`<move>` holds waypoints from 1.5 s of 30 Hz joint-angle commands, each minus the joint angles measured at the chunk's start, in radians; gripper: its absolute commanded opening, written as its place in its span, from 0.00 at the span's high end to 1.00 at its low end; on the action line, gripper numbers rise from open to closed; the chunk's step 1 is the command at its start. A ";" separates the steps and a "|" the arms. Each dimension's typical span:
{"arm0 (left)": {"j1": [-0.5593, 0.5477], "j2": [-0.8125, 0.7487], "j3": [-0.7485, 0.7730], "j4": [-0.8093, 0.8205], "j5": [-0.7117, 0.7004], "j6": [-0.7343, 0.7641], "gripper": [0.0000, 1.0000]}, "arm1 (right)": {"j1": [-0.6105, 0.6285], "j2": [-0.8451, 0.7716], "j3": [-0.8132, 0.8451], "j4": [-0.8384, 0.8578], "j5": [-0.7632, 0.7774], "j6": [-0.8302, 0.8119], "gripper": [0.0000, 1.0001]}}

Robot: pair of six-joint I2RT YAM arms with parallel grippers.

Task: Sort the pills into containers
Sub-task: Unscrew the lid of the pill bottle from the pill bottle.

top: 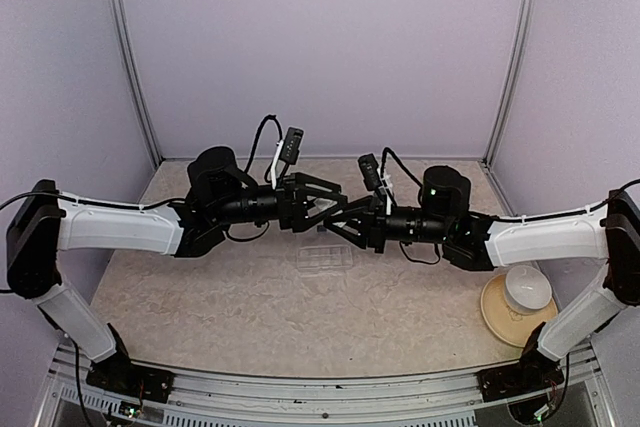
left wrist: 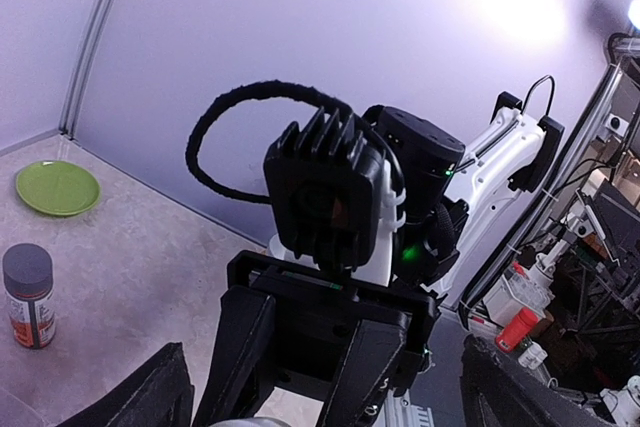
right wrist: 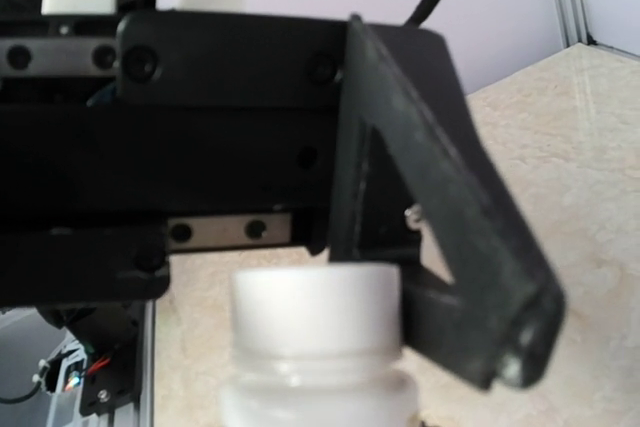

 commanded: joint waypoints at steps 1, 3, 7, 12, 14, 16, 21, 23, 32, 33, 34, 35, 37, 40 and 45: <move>-0.003 -0.040 -0.023 0.029 0.011 0.011 0.11 | 0.001 -0.008 0.005 -0.004 0.082 0.014 0.88; 0.001 -0.048 -0.030 0.029 0.007 0.013 0.12 | -0.002 -0.015 -0.002 -0.008 0.099 0.016 0.88; 0.009 -0.067 -0.044 0.033 -0.001 0.014 0.13 | -0.009 -0.022 -0.010 -0.024 0.119 0.017 0.88; 0.017 -0.085 -0.059 0.031 -0.006 0.013 0.14 | -0.020 -0.037 -0.023 -0.027 0.134 0.022 0.88; 0.020 -0.091 -0.065 0.031 -0.006 0.014 0.14 | -0.025 -0.043 -0.026 -0.029 0.136 0.020 0.88; 0.023 -0.098 -0.069 0.028 -0.008 0.014 0.14 | -0.032 -0.051 -0.027 -0.035 0.136 0.015 0.88; 0.034 -0.113 -0.081 0.013 -0.017 0.019 0.15 | -0.043 -0.069 -0.026 -0.046 0.118 -0.011 0.88; 0.038 -0.117 -0.086 0.009 -0.022 0.019 0.15 | -0.043 -0.075 -0.023 -0.044 0.093 -0.027 0.87; 0.047 -0.097 -0.053 -0.060 -0.081 0.044 0.14 | -0.029 -0.040 -0.001 0.002 -0.088 -0.048 0.86; 0.047 -0.093 -0.047 -0.062 -0.081 0.043 0.14 | -0.020 -0.034 0.004 0.002 -0.099 -0.054 0.86; 0.046 -0.086 -0.043 -0.057 -0.077 0.041 0.14 | -0.012 -0.029 0.011 0.001 -0.107 -0.057 0.86; 0.045 -0.080 -0.041 -0.050 -0.072 0.037 0.14 | -0.006 -0.022 0.016 0.001 -0.110 -0.059 0.86; 0.043 -0.071 -0.035 -0.031 -0.064 0.028 0.14 | 0.001 -0.007 0.025 0.001 -0.112 -0.056 0.86; 0.034 -0.055 -0.024 -0.015 -0.044 0.024 0.17 | 0.003 0.014 0.036 0.005 -0.114 -0.048 0.86; 0.019 -0.040 -0.006 -0.034 -0.031 0.043 0.19 | 0.004 0.024 0.039 0.016 -0.118 -0.040 0.86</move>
